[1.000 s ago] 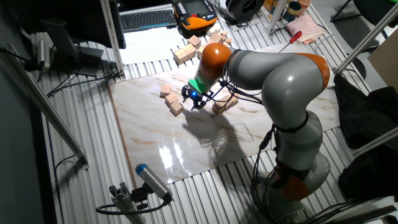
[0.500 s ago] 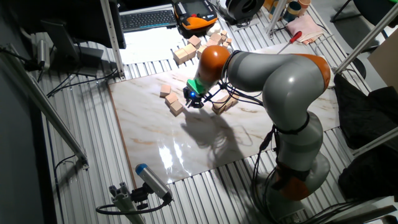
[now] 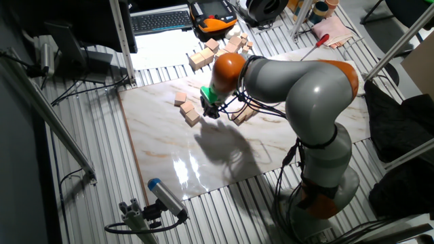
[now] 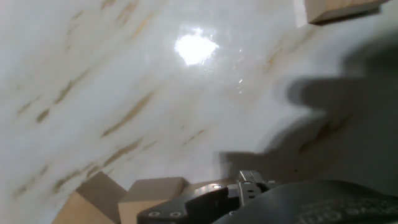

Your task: Stack the blocks into a pyramid shape

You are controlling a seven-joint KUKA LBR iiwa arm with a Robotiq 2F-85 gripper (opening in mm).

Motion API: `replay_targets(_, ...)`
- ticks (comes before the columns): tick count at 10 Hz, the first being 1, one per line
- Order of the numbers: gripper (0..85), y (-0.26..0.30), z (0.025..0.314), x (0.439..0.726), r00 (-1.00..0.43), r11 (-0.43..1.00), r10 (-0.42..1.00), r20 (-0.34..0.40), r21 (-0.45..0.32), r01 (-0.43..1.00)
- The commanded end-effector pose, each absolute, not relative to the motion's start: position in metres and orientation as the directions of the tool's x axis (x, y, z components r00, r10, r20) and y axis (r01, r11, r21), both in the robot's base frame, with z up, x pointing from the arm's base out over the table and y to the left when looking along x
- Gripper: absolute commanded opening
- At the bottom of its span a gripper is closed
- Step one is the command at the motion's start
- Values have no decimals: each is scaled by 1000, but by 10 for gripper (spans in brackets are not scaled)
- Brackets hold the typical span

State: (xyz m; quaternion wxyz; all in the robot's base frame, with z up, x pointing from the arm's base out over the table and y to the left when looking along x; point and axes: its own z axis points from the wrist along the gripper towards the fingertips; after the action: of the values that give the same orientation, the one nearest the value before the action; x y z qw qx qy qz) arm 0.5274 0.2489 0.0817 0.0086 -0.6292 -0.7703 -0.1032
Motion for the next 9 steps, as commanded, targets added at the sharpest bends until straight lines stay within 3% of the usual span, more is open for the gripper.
replay_targets(1,0,249,82,527,79,-102,986,147,153,983)
replay_targets(3,0,250,82,528,98,-122,984,151,159,980)
replay_targets(4,340,250,82,530,116,-139,982,148,159,977)
replay_targets(6,680,257,82,536,210,-234,967,147,168,958)
replay_targets(9,680,265,82,539,235,-259,961,147,172,950)
